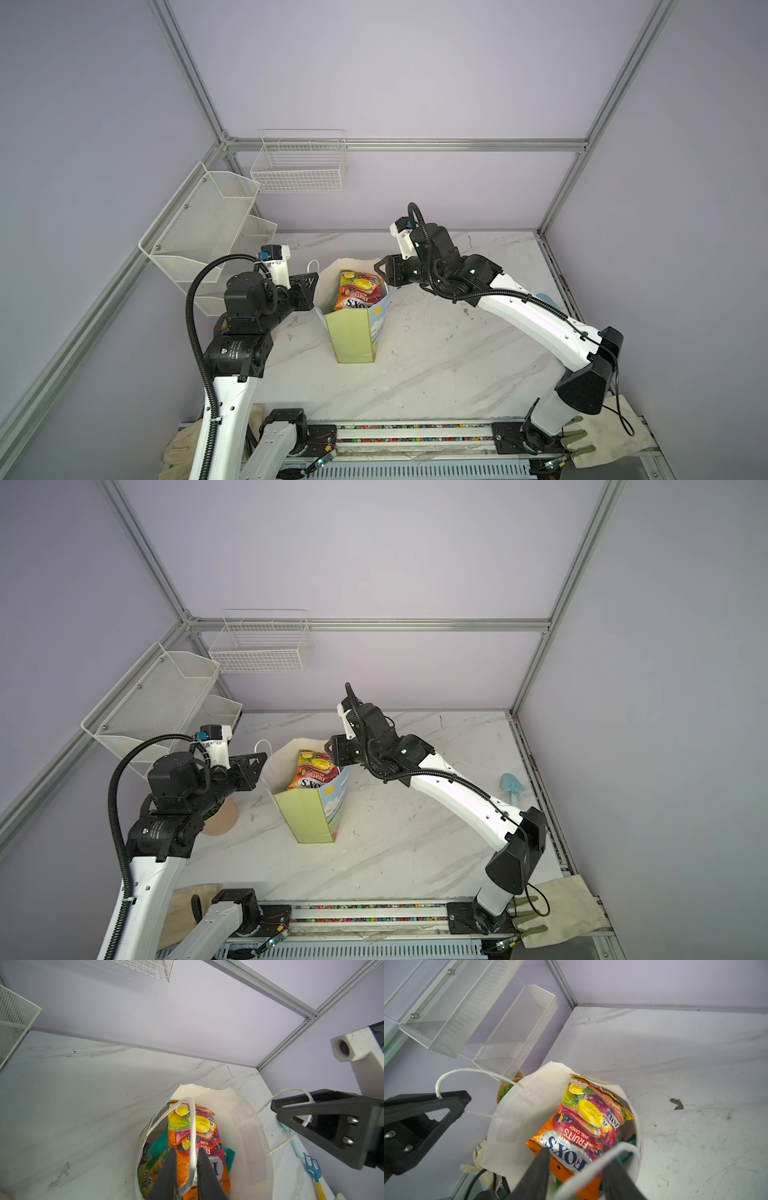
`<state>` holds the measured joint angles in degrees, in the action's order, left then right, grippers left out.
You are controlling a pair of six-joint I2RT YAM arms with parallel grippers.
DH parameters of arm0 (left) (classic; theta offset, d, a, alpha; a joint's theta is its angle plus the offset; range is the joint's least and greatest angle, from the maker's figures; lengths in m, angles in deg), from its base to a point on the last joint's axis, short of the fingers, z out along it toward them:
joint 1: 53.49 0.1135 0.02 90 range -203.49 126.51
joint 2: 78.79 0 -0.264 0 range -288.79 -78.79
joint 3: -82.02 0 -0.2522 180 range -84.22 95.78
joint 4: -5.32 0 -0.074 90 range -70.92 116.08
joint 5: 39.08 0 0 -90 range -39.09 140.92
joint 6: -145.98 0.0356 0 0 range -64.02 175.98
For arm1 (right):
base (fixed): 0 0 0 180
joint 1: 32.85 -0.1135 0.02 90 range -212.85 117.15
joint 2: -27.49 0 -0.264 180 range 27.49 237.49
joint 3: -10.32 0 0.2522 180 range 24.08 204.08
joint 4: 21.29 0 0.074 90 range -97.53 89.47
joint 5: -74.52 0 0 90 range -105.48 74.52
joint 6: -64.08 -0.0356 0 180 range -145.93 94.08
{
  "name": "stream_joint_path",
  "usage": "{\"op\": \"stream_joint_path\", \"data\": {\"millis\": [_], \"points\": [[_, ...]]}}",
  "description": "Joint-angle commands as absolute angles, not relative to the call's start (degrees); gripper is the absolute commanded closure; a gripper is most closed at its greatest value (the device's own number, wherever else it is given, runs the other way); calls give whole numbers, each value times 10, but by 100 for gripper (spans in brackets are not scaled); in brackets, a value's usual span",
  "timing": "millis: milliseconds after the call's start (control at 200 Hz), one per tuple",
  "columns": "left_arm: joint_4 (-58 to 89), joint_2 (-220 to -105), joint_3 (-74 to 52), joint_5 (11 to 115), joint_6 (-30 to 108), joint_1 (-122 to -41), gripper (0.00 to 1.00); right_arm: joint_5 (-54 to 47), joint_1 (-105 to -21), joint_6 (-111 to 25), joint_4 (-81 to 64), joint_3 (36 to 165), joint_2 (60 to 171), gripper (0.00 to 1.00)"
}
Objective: Place the snacks into the paper bag
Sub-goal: Move the paper bag to the top-center of the table.
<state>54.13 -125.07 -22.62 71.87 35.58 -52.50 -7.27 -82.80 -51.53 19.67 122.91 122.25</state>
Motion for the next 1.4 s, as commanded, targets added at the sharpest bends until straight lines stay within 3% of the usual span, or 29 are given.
{"op": "stream_joint_path", "data": {"millis": [0, 90, 160, 250, 355, 1395], "points": [[498, -1252, -178, 750, 342, -528, 83, -36, -827, -526, 129, 1213, 1192, 77], [485, -1258, -178, 767, 334, -529, 83, -45, -826, -529, 117, 1201, 1176, 92], [479, -1263, -174, 772, 331, -529, 84, -54, -825, -531, 112, 1194, 1164, 96], [471, -1268, -167, 775, 326, -532, 87, -66, -824, -532, 107, 1188, 1149, 97], [461, -1278, -157, 782, 318, -536, 100, -82, -820, -529, 106, 1188, 1134, 98], [352, -1471, -31, 713, 303, -718, 100, -84, -671, -509, 122, 1152, 1078, 100]]}}
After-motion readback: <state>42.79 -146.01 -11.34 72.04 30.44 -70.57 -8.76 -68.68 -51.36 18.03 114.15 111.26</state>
